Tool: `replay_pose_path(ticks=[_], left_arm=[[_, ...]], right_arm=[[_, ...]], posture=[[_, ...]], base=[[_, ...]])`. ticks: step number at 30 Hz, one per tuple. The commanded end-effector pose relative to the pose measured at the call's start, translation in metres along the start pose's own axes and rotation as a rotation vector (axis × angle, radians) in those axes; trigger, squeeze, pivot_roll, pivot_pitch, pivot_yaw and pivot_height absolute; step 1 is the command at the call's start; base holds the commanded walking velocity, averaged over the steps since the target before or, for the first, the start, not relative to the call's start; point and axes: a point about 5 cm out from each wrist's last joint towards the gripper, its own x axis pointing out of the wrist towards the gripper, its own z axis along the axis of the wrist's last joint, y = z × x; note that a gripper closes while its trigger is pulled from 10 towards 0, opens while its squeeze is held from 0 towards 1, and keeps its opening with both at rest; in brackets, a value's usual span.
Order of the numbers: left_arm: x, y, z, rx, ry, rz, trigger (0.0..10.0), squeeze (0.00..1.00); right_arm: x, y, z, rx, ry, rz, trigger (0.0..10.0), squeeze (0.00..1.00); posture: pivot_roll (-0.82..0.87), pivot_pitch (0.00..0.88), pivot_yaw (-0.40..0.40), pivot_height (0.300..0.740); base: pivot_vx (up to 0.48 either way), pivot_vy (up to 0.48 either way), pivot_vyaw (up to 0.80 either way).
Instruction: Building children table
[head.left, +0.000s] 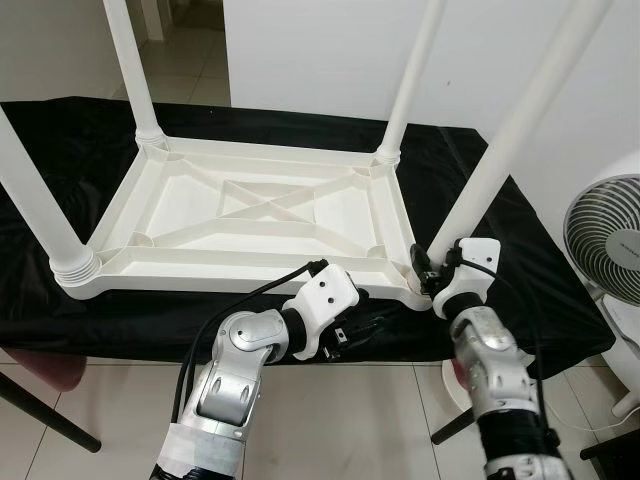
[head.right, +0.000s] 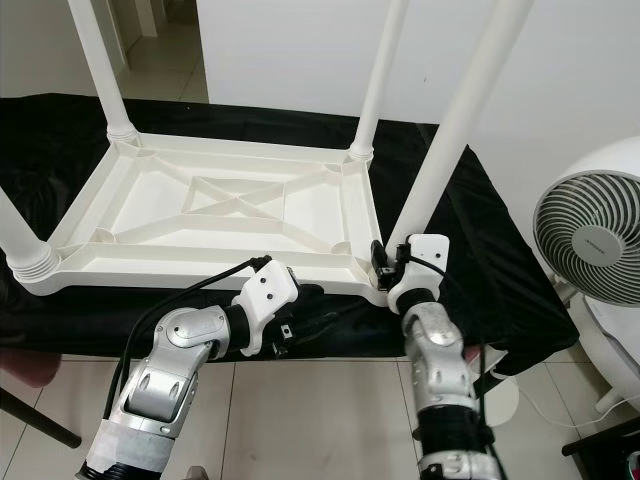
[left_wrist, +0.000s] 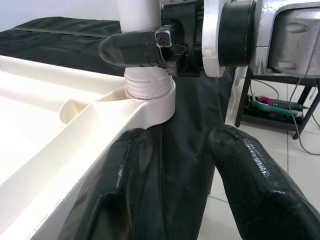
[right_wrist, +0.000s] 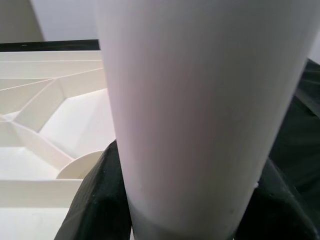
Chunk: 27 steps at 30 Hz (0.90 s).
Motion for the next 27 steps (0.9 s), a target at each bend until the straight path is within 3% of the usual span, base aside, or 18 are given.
replay_pose_path(ticks=[1, 4, 5, 6, 8, 11, 12, 13, 14, 16, 17, 18, 26, 27], left_arm=[[0.005, 0.003, 0.003, -0.037, -0.032, 0.215, 10.0, 0.0], [0.005, 0.003, 0.004, -0.04, -0.034, 0.215, 10.0, 0.0], [0.006, 0.003, 0.004, -0.042, -0.037, 0.217, 10.0, 0.0], [0.006, 0.003, 0.004, -0.042, -0.037, 0.217, 10.0, 0.0], [0.006, 0.004, 0.004, -0.044, -0.038, 0.222, 10.0, 0.0], [0.006, 0.004, 0.004, -0.044, -0.037, 0.223, 10.0, 0.0], [0.006, 0.004, 0.004, -0.044, -0.037, 0.224, 10.0, 0.0], [0.006, 0.004, 0.004, -0.044, -0.037, 0.224, 10.0, 0.0], [0.006, 0.004, 0.004, -0.044, -0.037, 0.223, 10.0, 0.0], [0.006, 0.004, 0.004, -0.044, -0.037, 0.223, 10.0, 0.0], [0.005, 0.005, 0.004, -0.045, -0.038, 0.224, 10.0, 0.0], [0.005, 0.005, 0.005, -0.044, -0.037, 0.226, 10.0, 0.0], [0.005, 0.006, 0.005, -0.044, -0.037, 0.229, 10.0, 0.0], [0.006, 0.006, 0.005, -0.044, -0.037, 0.229, 10.0, 0.0]], right_arm=[[-0.007, -0.015, -0.017, 0.01, 0.086, -0.094, 0.0, 0.0], [-0.011, -0.01, -0.018, -0.006, 0.087, -0.158, 0.0, 0.0], [-0.017, -0.004, -0.019, -0.008, 0.091, -0.232, 0.0, 0.0], [-0.017, -0.004, -0.019, -0.008, 0.091, -0.232, 0.0, 0.0], [-0.024, 0.016, -0.017, -0.007, 0.078, -0.247, 0.0, 0.0], [-0.024, 0.019, -0.015, -0.013, 0.066, -0.234, 0.0, 0.0], [-0.024, 0.021, -0.013, -0.02, 0.059, -0.228, 4.3, 0.0], [-0.024, 0.021, -0.013, -0.02, 0.059, -0.228, 4.3, 0.0], [-0.023, 0.018, -0.012, -0.018, 0.055, -0.22, 9.6, 0.0], [-0.023, 0.018, -0.012, -0.018, 0.055, -0.22, 9.6, 0.0], [-0.021, 0.014, -0.011, -0.022, 0.051, -0.216, 10.0, 0.09], [-0.019, 0.01, -0.01, -0.019, 0.05, -0.208, 10.0, 1.0], [-0.012, 0.001, -0.006, 0.029, 0.031, -0.121, 10.0, 1.0], [-0.009, -0.002, -0.001, 0.029, 0.015, -0.059, 10.0, 1.0]], posture=[[0.08, 0.027, -0.057, 0.74], [0.08, 0.031, -0.063, 0.74], [0.08, 0.034, -0.064, 0.74], [0.08, 0.034, -0.064, 0.74], [0.08, 0.038, -0.064, 0.74], [0.07, 0.04, -0.062, 0.74], [0.07, 0.039, -0.061, 0.74], [0.07, 0.039, -0.061, 0.74], [0.07, 0.041, -0.062, 0.74], [0.07, 0.041, -0.062, 0.74], [0.07, 0.042, -0.061, 0.74], [0.08, 0.042, -0.062, 0.74], [0.08, 0.042, -0.059, 0.74], [0.08, 0.042, -0.059, 0.74]], base=[[0.0, 0.0, 0.0], [0.0, 0.0, 0.0], [0.0, 0.0, 0.0], [0.0, 0.0, 0.0], [0.0, 0.0, 0.0], [0.0, 0.0, 0.0], [0.0, 0.0, 0.0], [0.0, 0.0, 0.0], [0.0, 0.0, 0.0], [0.0, 0.0, 0.0], [0.0, 0.0, 0.0], [0.0, 0.0, 0.0], [0.0, 0.0, 0.0], [0.0, 0.0, 0.0]])
